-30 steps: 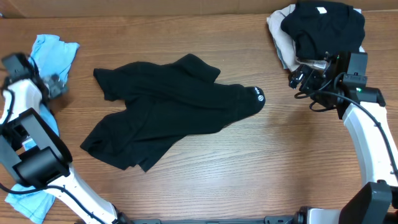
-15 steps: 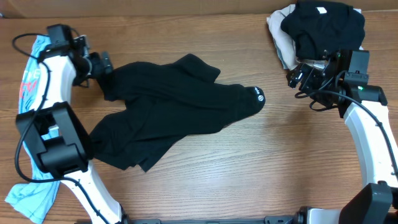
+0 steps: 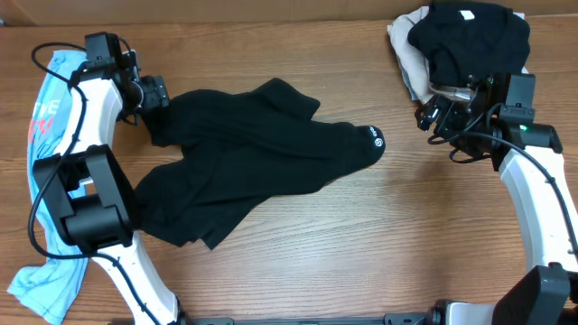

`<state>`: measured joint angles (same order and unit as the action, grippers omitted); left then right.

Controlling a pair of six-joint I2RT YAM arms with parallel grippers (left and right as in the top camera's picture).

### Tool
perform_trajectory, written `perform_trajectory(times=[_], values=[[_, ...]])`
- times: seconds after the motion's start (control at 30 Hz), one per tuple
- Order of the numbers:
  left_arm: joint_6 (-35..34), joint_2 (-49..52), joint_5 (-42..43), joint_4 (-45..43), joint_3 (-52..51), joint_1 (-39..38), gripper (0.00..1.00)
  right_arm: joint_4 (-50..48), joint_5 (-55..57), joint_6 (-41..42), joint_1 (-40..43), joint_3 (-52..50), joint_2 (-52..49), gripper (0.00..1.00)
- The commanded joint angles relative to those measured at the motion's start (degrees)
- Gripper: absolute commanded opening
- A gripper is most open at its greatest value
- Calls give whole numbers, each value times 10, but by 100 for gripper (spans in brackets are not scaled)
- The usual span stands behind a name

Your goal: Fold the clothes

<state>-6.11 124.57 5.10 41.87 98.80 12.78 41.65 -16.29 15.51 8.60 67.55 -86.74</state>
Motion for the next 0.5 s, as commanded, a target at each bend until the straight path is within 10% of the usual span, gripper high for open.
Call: perform_trajectory(times=[0.0,0.17,0.3,0.47], values=[[-27,40,-6,4,-3,-1,78,-3,-3,-6,1,11,11,100],[-38,52,-6,3,-3,0,58,-4,-3,-6,1,11,11,100],[-39,50,-6,-9,0,0,9,-6,-3,-6,1,11,11,100],[-53,46,36,23,73,0,4,-5,-4,-5,1,11,11,100]])
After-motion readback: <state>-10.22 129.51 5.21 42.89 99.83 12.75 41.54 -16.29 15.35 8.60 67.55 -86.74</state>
